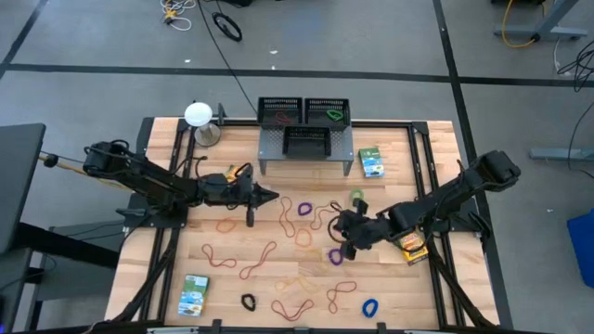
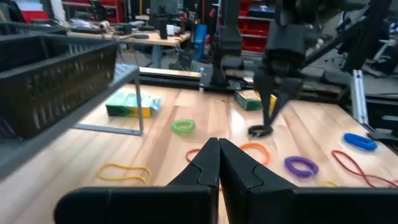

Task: Pick & Place Office Desk Supplies
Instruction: Put the red rubber band into the top left black basket on the shelf

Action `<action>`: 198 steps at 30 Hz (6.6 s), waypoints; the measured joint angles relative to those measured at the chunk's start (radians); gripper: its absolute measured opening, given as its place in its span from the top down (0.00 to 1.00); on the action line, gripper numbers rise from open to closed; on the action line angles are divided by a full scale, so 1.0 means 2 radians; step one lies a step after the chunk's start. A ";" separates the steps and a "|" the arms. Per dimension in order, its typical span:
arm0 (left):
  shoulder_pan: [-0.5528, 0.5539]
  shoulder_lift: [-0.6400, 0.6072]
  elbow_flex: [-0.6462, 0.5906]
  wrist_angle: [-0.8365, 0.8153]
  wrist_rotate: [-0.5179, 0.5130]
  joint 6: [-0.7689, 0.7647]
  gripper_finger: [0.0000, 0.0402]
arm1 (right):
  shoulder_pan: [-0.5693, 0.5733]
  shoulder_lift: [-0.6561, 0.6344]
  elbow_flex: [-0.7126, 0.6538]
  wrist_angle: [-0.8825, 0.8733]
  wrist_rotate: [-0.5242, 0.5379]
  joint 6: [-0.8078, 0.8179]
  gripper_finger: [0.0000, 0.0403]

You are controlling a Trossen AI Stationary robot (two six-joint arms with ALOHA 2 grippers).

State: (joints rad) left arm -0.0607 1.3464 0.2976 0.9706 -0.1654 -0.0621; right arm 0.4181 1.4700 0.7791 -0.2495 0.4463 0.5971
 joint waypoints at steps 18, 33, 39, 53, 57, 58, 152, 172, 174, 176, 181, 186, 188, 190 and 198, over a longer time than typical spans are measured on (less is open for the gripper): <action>0.001 0.022 -0.004 -0.027 -0.009 -0.036 0.97 | 0.012 0.001 0.067 -0.160 -0.025 0.105 0.74; 0.002 0.022 -0.004 -0.025 -0.009 -0.025 0.97 | 0.012 0.022 0.067 -0.163 -0.084 0.078 0.52; 0.001 0.022 -0.003 -0.014 -0.009 -0.024 0.97 | 0.023 0.076 0.111 -0.184 -0.123 0.071 0.52; 0.001 0.022 -0.003 -0.013 0.008 -0.025 0.97 | 0.085 0.209 0.241 -0.260 -0.232 0.000 0.52; 0.001 0.022 -0.003 -0.013 0.010 -0.027 0.97 | 0.098 0.233 0.259 -0.251 -0.231 -0.041 0.53; 0.001 0.022 -0.003 -0.013 0.010 -0.027 0.97 | 0.100 0.239 0.264 -0.249 -0.224 -0.053 0.53; -0.022 0.092 0.097 -0.029 -0.048 -0.013 0.64 | -0.173 0.034 -0.079 0.474 -0.106 -0.335 1.00; -0.022 0.178 0.179 -0.064 -0.085 -0.064 0.35 | -0.168 0.034 -0.083 0.504 -0.107 -0.354 1.00; -0.020 0.187 0.186 -0.064 -0.100 -0.057 0.35 | -0.168 0.034 -0.083 0.505 -0.107 -0.354 1.00; -0.017 0.195 0.194 -0.064 -0.095 -0.044 0.35 | -0.165 0.034 -0.083 0.507 -0.107 -0.354 1.00; -0.018 0.196 0.204 -0.062 -0.068 -0.014 0.35 | -0.160 0.034 -0.083 0.516 -0.107 -0.358 1.00; -0.017 0.196 0.203 -0.056 -0.052 -0.003 0.39 | -0.160 0.034 -0.083 0.521 -0.107 -0.359 1.00; -0.017 0.196 0.203 -0.057 -0.042 0.003 0.41 | -0.160 0.034 -0.083 0.521 -0.107 -0.359 1.00; -0.017 0.196 0.203 -0.055 -0.032 0.008 0.43 | -0.160 0.034 -0.083 0.521 -0.107 -0.359 1.00; -0.015 0.196 0.203 -0.054 -0.029 0.019 0.60 | -0.160 0.034 -0.083 0.525 -0.112 -0.359 1.00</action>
State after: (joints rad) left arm -0.0904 1.7388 0.7040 0.8627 -0.2230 -0.0236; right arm 0.0990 1.5383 0.6140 0.7995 0.2226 -0.1207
